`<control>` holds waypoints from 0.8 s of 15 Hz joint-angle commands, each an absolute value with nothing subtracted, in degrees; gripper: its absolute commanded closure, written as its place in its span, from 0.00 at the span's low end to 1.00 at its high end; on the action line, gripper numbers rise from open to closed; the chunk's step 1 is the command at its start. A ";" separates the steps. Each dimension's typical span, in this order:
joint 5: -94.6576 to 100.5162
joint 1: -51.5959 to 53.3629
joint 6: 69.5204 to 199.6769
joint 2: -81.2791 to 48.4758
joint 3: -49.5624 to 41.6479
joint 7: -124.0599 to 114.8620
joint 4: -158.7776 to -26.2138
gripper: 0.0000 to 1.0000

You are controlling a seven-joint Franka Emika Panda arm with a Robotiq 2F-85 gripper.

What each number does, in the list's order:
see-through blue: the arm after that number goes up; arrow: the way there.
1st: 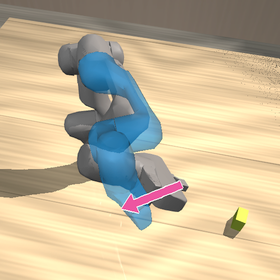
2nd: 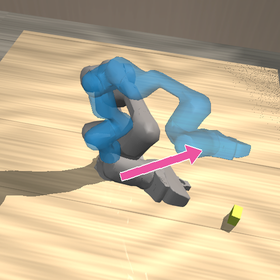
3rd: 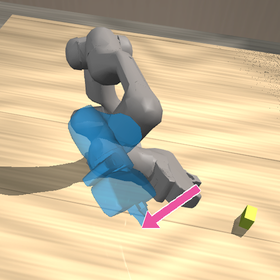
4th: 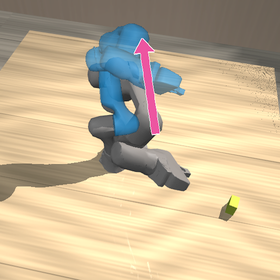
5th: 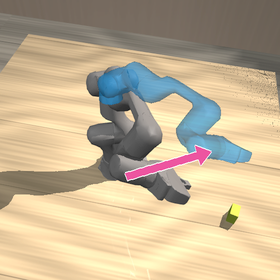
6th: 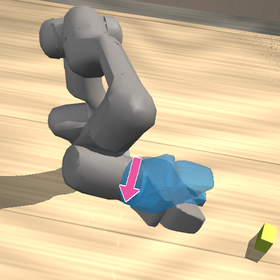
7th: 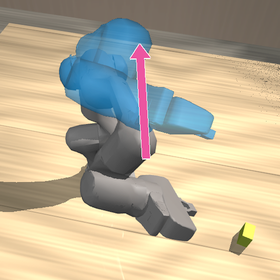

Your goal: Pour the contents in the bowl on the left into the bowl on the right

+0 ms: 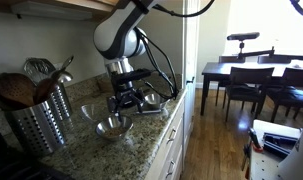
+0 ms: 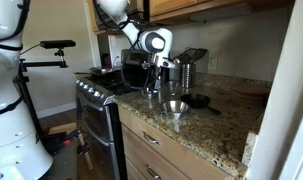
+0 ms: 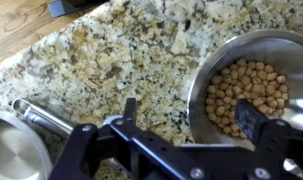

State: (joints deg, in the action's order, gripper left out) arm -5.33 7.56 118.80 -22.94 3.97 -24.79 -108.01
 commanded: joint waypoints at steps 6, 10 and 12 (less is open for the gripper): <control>-5.56 9.96 121.91 -27.27 2.60 -31.02 -104.17 0.00; -5.89 10.47 122.39 -28.40 2.42 -32.59 -103.50 0.00; -5.86 10.53 122.39 -28.58 2.25 -32.89 -103.32 0.14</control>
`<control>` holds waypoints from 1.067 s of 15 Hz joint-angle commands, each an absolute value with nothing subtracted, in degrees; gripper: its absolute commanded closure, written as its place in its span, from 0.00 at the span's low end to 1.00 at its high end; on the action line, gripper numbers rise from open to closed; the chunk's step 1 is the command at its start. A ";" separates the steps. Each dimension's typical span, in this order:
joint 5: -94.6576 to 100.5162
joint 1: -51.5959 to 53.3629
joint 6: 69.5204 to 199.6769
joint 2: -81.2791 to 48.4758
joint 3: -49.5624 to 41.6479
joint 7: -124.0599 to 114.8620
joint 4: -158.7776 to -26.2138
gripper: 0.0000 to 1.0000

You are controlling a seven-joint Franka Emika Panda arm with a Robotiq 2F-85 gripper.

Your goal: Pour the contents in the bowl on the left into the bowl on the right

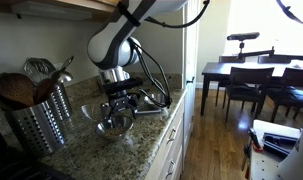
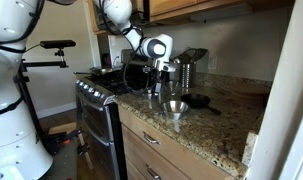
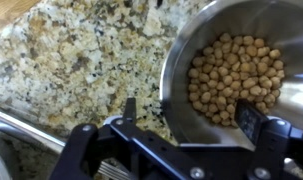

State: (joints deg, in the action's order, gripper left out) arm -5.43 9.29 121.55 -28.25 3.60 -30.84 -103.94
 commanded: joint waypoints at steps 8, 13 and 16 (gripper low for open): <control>-5.66 10.56 122.21 -28.57 1.56 -33.77 -103.10 0.73; -5.76 10.53 122.07 -28.37 1.45 -33.94 -102.71 0.94; -5.46 10.52 121.85 -27.82 1.18 -34.20 -102.43 0.93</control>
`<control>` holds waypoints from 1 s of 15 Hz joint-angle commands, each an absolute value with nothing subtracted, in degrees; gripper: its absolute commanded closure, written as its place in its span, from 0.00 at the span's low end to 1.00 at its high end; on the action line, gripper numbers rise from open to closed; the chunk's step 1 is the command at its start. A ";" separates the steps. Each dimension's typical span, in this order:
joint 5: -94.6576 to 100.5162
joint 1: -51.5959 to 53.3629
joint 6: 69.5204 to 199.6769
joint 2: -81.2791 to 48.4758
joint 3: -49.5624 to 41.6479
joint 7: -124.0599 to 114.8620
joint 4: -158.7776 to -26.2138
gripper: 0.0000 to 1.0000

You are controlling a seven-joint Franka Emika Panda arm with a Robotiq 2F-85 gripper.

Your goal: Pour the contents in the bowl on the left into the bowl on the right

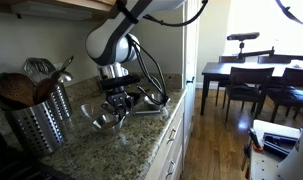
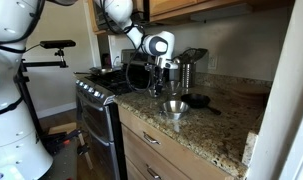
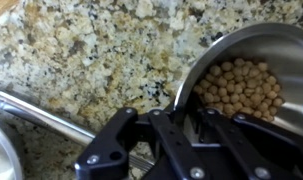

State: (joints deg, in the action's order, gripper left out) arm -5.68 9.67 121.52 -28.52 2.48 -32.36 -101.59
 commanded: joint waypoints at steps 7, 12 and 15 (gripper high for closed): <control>-4.33 10.50 121.08 -25.37 0.32 -34.44 -103.92 0.92; -2.93 10.39 119.59 -22.56 -0.51 -34.51 -105.54 0.92; -2.64 10.31 118.55 -21.06 -0.54 -34.72 -106.46 0.92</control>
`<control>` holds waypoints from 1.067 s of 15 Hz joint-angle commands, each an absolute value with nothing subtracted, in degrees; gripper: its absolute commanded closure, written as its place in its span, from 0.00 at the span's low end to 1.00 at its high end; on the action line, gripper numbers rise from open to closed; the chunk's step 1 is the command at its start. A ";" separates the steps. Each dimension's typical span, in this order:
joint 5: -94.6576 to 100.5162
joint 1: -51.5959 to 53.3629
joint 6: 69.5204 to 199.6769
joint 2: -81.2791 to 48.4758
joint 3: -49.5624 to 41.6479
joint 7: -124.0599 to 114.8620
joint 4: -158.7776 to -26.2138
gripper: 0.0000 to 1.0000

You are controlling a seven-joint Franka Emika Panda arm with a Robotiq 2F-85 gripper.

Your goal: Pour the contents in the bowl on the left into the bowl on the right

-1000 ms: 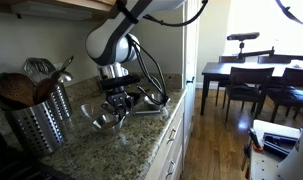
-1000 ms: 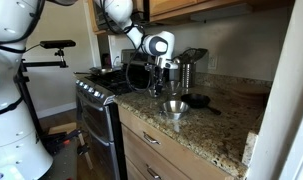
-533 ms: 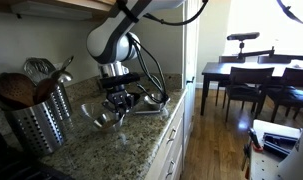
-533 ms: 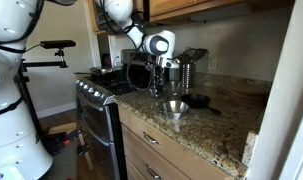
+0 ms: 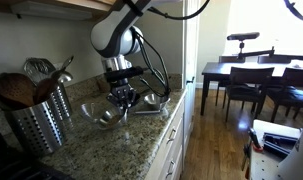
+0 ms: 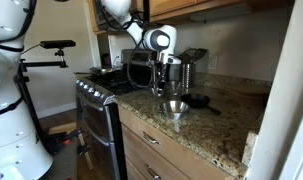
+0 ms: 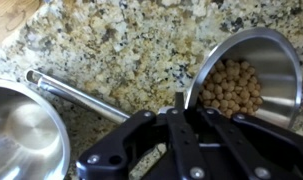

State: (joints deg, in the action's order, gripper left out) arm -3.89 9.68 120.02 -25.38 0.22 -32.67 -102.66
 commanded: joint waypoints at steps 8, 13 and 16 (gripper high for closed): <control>-1.57 10.09 117.20 -16.91 -0.34 -36.86 -109.65 0.92; 0.10 9.70 116.15 -13.07 -0.65 -38.80 -112.05 0.92; 2.68 9.18 114.22 -9.78 -1.22 -40.91 -113.69 0.92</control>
State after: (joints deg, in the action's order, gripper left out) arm 0.12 9.55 116.31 -15.97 -0.59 -37.70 -109.32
